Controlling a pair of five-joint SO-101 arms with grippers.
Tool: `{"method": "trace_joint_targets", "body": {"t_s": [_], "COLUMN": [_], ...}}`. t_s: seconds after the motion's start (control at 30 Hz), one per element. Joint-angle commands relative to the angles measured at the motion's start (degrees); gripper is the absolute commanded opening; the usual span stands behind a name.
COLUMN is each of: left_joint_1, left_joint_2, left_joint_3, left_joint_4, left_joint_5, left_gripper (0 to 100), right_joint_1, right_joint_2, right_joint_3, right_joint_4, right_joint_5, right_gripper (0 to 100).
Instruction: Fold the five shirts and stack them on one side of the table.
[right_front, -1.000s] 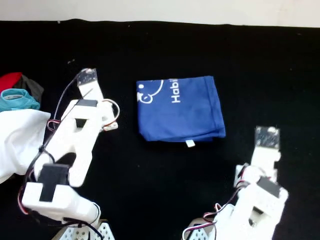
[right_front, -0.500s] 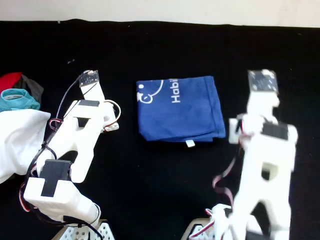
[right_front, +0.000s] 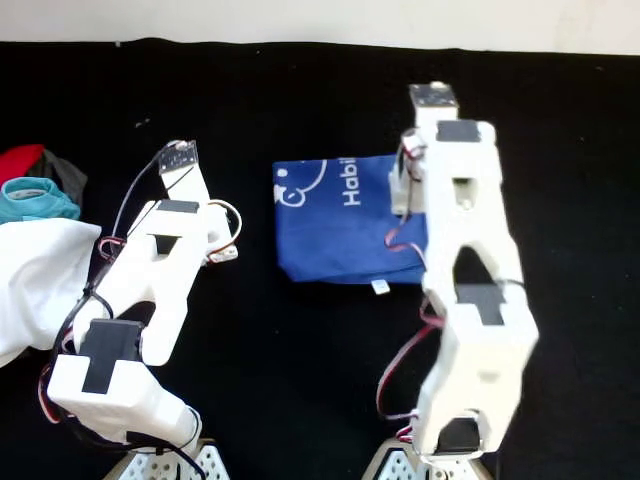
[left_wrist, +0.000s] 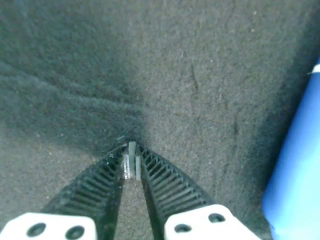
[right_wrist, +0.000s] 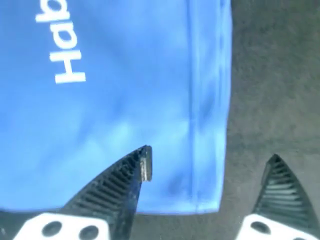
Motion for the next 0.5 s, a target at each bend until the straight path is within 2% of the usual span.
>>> {"method": "trace_joint_targets", "body": {"t_s": [0.0,0.17,0.4,0.47], "left_joint_1": [-0.2,-0.2,-0.2,-0.2], "left_joint_2": [0.4,0.4,0.4,0.4], "left_joint_3": [-0.8,-0.8,-0.8,-0.8], "left_joint_4": [-1.1,-1.1,-1.1,-1.1], "left_joint_5": [0.6,0.6,0.6,0.6], "left_gripper": [1,1,1,1], "right_joint_1": [-0.7,-1.6,-2.5,-3.0], "right_joint_2": [9.0,22.2,34.6,36.4], "right_joint_3": [-14.0,-27.6,-38.2,-40.8], "right_joint_4": [3.2,5.1,10.9,14.2], "right_joint_5": [-0.7,-0.6,-0.4,-0.4], "right_gripper": [34.2,34.2,33.8,29.3]}}
